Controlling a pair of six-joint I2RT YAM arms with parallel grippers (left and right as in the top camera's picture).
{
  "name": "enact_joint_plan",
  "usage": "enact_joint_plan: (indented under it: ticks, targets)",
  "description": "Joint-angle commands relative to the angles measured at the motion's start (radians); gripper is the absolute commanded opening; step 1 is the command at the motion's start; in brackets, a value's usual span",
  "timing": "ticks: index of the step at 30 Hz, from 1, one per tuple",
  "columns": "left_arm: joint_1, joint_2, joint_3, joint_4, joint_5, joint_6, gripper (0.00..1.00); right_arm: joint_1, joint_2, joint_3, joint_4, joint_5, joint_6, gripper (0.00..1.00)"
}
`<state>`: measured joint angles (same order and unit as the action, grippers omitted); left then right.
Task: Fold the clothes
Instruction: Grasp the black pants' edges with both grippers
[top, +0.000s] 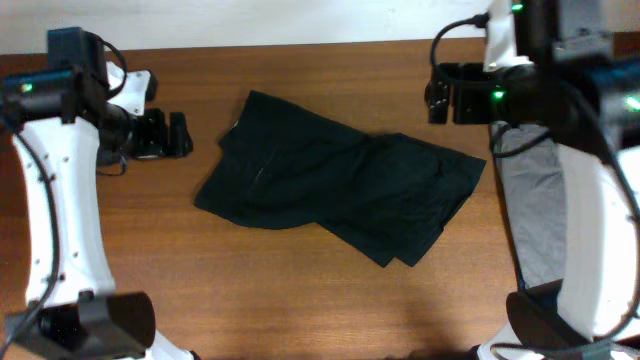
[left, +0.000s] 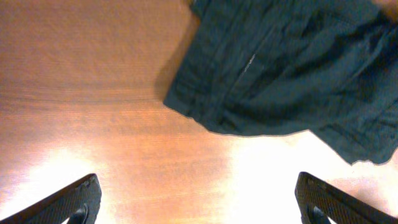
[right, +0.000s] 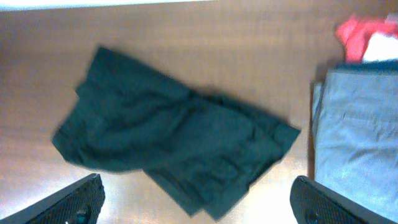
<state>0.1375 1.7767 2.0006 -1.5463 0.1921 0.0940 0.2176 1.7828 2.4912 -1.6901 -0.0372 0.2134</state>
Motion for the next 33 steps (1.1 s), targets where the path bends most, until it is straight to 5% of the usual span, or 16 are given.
enact_joint_plan:
  ticks: [1, 5, 6, 7, 18, 27, 33]
  targets:
    - [0.002, 0.096, 0.019, -0.057, 0.009, 0.005, 0.99, 0.005, 0.008, -0.122, -0.009, -0.007, 0.012, 0.99]
    - [0.001, 0.298, -0.003, -0.055, -0.068, -0.018, 0.95, 0.004, 0.008, -0.459, -0.009, 0.044, 0.013, 0.99]
    - [0.001, 0.354, -0.003, -0.058, -0.068, -0.017, 0.73, 0.004, 0.008, -0.528, -0.009, 0.024, 0.013, 0.99]
    - [0.001, 0.396, -0.003, -0.056, -0.068, -0.017, 0.7, 0.005, 0.008, -0.579, -0.009, -0.005, 0.013, 0.99]
    - [-0.027, 0.599, -0.004, 0.043, -0.086, -0.007, 0.7, 0.005, 0.008, -1.064, 0.218, -0.042, 0.131, 0.99]
    - [-0.037, 0.663, -0.005, 0.071, -0.132, 0.005, 0.65, 0.005, 0.008, -1.121, 0.319, -0.107, 0.17, 0.99]
    - [-0.037, 0.664, -0.025, 0.116, -0.133, 0.005, 0.46, 0.006, 0.008, -1.184, 0.383, -0.171, 0.17, 0.99]
